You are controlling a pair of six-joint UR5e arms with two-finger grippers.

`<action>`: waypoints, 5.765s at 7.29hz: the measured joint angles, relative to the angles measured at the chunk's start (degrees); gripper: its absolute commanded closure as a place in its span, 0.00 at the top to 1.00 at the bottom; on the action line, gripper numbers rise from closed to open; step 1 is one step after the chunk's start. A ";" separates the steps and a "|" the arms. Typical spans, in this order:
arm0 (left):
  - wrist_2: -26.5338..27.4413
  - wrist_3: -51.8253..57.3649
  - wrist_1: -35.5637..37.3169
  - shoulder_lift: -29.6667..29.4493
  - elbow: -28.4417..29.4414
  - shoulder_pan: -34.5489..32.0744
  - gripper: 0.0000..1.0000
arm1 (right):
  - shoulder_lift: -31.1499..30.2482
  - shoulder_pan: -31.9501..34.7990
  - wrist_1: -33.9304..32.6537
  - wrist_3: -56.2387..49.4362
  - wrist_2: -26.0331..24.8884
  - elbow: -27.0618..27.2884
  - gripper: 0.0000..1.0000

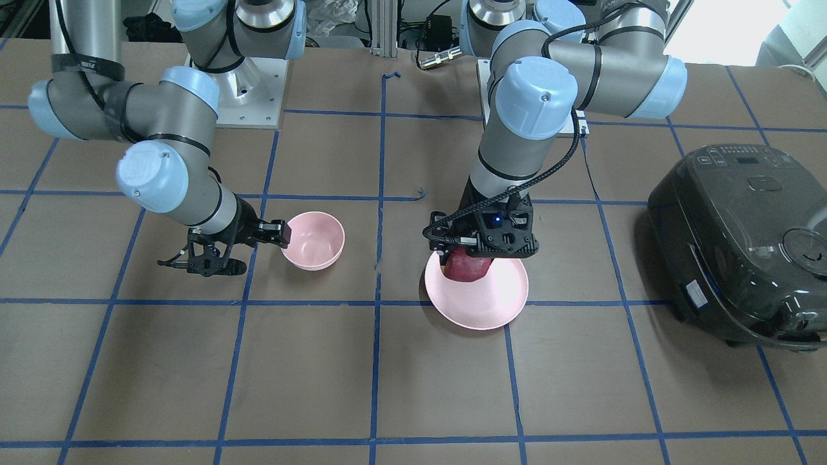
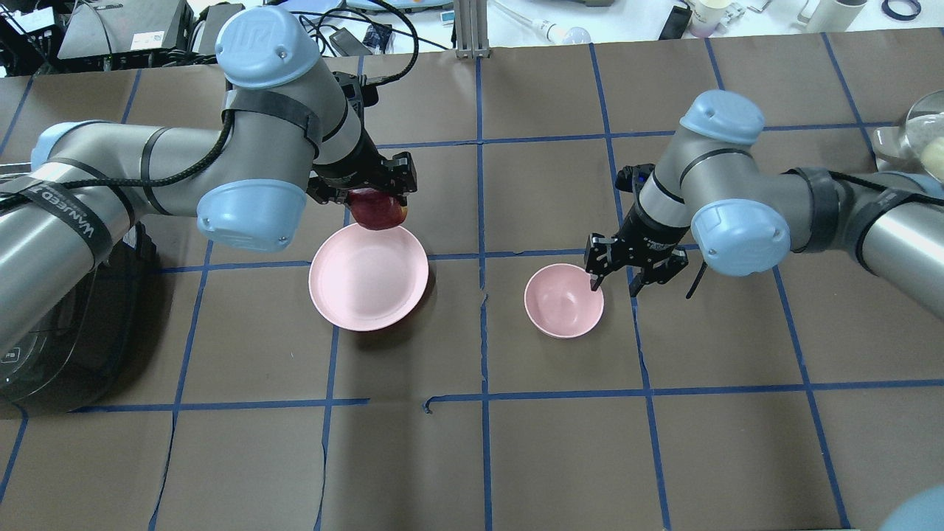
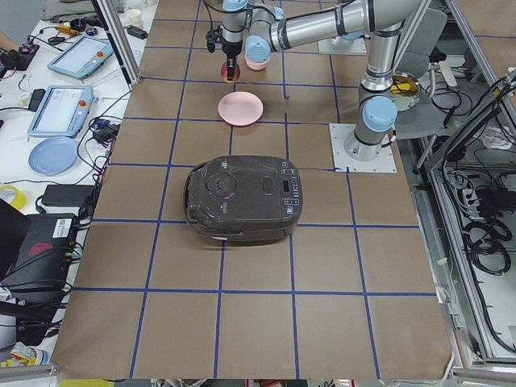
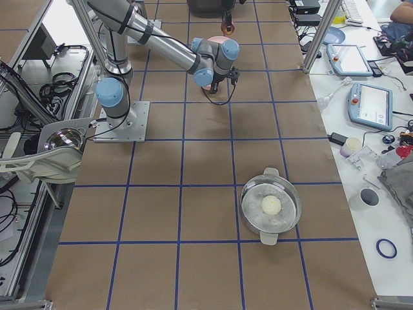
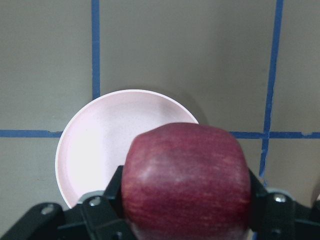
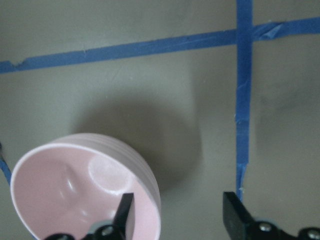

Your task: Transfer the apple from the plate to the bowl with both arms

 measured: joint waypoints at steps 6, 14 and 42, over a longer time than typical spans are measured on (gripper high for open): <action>1.02 -24.89 7.32 -5.57 0.15 -18.49 0.01 | -12.56 -0.67 15.04 0.45 -9.80 -14.98 1.00; 6.64 -33.75 9.65 -15.19 4.65 -27.45 0.29 | -13.16 -0.62 15.64 2.97 -17.77 -15.06 1.00; 5.23 11.33 -28.76 12.40 13.88 9.29 1.00 | -17.10 2.97 15.83 3.15 -11.45 -15.39 1.00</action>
